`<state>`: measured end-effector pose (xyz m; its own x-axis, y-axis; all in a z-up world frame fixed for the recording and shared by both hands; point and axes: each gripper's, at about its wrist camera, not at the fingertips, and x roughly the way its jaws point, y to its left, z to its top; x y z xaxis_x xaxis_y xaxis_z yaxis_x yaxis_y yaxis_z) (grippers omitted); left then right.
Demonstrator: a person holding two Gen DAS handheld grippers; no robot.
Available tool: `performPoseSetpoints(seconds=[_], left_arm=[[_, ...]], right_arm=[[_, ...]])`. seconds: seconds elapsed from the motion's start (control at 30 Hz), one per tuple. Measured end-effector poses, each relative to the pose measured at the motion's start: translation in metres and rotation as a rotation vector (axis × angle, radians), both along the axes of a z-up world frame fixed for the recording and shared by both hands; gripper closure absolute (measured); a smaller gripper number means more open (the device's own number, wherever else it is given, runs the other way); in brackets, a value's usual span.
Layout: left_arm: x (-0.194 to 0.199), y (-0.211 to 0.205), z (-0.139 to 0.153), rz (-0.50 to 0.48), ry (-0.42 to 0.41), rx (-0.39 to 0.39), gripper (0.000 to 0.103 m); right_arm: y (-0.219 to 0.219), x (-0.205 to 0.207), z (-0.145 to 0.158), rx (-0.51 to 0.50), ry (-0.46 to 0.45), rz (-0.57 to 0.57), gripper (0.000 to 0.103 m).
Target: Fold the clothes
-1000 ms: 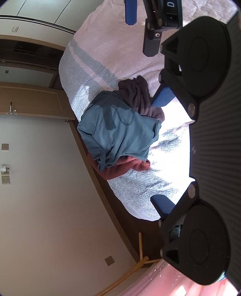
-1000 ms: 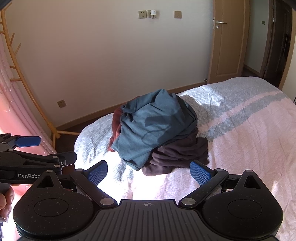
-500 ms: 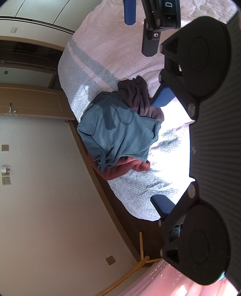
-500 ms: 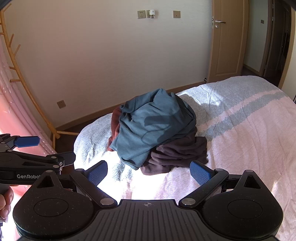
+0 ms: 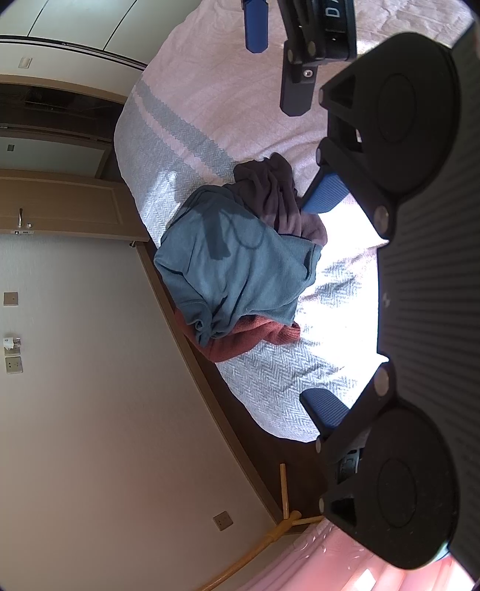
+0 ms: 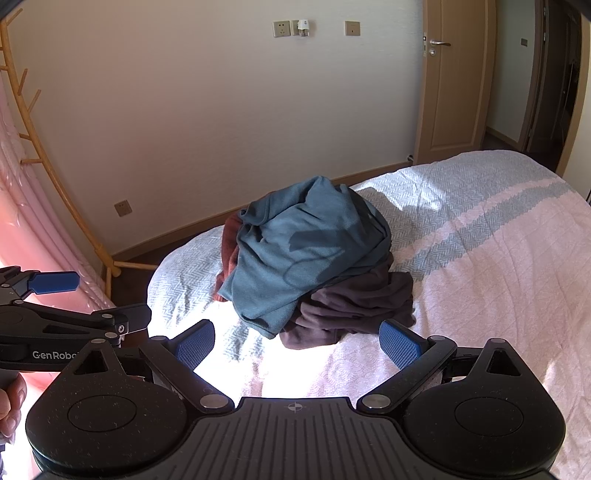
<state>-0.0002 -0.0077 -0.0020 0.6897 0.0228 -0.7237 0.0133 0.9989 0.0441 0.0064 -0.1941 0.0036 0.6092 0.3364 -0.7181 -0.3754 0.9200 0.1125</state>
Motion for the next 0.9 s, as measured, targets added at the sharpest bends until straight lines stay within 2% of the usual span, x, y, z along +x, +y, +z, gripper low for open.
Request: performPoseSetpoints(seconds=[0.63,0.77,0.83,0.9], left_arm=[[-0.02,-0.009,0.0,0.04,0.003,0.014,0.003],[-0.025,-0.006,-0.004,0.041,0.007,-0.009,0.003],[-0.025,-0.002,-0.005,0.027,0.002,-0.037,0.003],[-0.02,0.0,-0.008,0.003,0.004,-0.031,0.003]], right_arm=[[-0.015,-0.003,-0.004,0.016,0.006,0.023,0.005],[-0.019,-0.005,-0.009,0.013,0.012,0.024,0.005],[-0.022,-0.007,-0.01,0.007,-0.017,0.021,0.005],[-0.025,-0.007,-0.009,0.003,-0.057,0.015,0.005]])
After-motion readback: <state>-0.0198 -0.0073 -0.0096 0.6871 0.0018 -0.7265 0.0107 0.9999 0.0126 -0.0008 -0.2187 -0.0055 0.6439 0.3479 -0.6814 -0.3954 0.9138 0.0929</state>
